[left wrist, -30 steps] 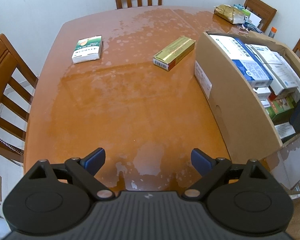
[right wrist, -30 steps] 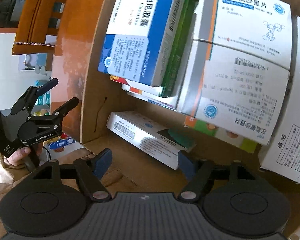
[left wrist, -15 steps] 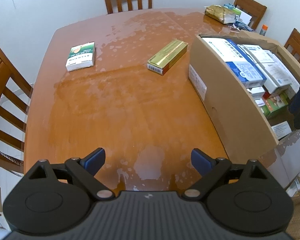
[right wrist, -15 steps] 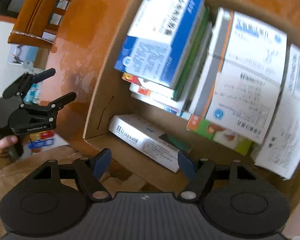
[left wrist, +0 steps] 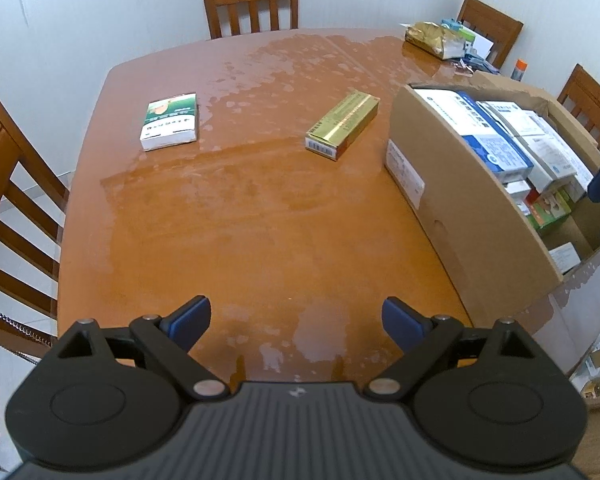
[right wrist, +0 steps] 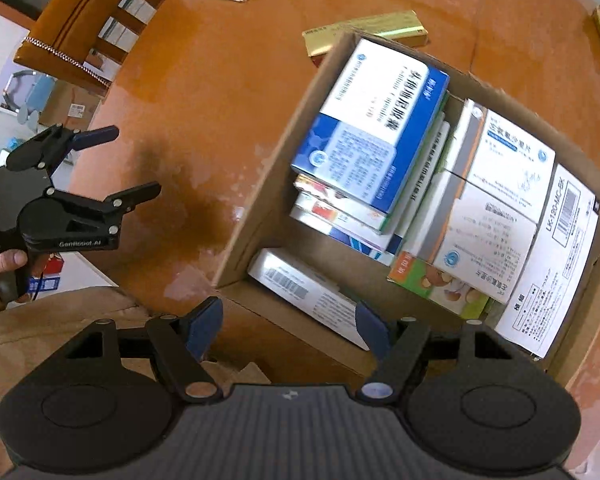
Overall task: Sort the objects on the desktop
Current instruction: 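Withdraw the right gripper up out of the cardboard box, then move the open right gripper down to the gold box on the table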
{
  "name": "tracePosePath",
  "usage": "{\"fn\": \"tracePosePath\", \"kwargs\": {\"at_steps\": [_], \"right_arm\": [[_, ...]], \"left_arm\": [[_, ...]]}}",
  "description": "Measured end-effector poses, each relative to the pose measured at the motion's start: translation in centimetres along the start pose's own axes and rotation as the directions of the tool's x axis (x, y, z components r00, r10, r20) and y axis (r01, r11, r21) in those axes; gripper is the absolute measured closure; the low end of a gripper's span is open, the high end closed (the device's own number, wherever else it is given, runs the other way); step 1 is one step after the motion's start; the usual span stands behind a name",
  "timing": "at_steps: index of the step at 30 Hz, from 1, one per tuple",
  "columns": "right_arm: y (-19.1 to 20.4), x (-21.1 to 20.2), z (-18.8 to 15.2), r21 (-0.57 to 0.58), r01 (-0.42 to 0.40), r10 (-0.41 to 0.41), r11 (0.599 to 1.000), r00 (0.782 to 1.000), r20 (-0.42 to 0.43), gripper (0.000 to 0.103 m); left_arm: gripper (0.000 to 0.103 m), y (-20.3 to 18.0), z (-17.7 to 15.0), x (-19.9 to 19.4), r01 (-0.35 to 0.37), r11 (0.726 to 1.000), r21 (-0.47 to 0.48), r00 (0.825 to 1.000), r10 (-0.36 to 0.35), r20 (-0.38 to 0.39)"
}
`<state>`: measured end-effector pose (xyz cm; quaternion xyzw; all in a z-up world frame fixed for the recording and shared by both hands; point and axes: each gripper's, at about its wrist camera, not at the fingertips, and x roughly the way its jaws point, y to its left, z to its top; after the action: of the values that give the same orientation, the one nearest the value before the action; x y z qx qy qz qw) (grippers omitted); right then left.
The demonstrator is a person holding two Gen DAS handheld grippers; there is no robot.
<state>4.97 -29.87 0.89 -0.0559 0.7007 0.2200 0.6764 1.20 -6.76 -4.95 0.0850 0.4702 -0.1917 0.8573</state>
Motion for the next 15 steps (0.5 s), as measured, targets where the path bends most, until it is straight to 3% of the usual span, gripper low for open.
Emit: {"fn": "tracePosePath", "kwargs": {"at_steps": [9,12,15], "right_arm": [[5.6,-1.2,3.0,-0.027,0.04,-0.037,0.999,0.995,0.09,0.025],[7.8,-0.4,4.3,-0.026,0.063,-0.059,0.998,0.988,0.145,0.025],[9.5,1.3,5.7,0.012,0.031,-0.033,0.999,0.982,0.186,0.025]], "left_arm": [[0.01,4.0,0.4,0.3,-0.002,1.0,-0.008,1.0,0.002,0.016],[0.01,5.8,0.9,0.7,-0.011,1.0,-0.019,1.0,0.011,0.015],[0.01,7.6,1.7,1.4,-0.03,0.999,-0.023,0.999,0.031,0.011]]}}
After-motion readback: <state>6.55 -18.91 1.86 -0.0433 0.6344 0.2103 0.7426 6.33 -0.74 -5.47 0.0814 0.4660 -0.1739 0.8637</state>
